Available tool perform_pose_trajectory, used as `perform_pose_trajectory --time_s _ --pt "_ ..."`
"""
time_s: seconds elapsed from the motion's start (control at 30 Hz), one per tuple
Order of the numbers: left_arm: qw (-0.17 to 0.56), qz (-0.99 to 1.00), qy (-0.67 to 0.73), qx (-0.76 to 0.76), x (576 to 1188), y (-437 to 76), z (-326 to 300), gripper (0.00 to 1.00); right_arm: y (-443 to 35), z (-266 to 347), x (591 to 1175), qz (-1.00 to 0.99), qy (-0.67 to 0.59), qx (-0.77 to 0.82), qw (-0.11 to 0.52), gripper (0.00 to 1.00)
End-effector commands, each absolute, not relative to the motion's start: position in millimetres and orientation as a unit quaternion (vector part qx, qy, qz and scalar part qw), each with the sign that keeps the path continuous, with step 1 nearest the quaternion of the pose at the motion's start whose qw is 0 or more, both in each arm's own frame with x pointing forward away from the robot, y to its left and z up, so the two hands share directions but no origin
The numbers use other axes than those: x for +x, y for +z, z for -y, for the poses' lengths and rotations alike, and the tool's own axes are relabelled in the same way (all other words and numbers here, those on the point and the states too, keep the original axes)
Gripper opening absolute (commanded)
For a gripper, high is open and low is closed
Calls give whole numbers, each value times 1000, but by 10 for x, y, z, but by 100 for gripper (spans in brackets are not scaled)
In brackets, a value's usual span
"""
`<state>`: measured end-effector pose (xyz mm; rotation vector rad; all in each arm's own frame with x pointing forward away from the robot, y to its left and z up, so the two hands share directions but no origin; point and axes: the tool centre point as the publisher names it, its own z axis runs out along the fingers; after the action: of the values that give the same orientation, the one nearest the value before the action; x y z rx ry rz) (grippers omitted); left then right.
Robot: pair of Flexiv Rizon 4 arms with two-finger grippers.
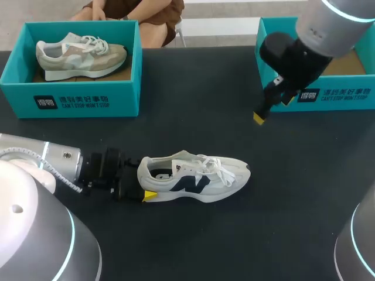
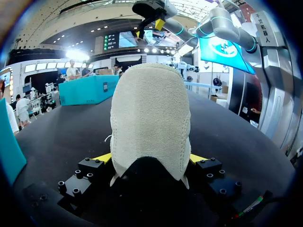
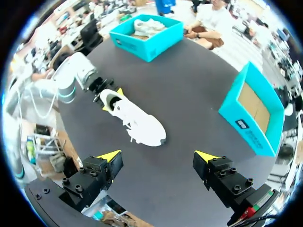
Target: Take the shoe out of the shoebox, open the shoe tongue, remove and reinsert the insole, then place the shoe into the shoebox
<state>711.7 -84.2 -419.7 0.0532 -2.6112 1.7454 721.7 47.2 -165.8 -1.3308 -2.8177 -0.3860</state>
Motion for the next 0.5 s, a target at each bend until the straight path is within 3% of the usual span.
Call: perform_pose_trajectory --time_s 0.03,0.5 --pt "1 832 554 17 7096 -4251 877 0 -1647 -530 7237 860 -101 -501 8 100" --pt "1 832 554 17 7096 -4251 877 0 -2074 -1472 7409 795 -42 -605 -30 100"
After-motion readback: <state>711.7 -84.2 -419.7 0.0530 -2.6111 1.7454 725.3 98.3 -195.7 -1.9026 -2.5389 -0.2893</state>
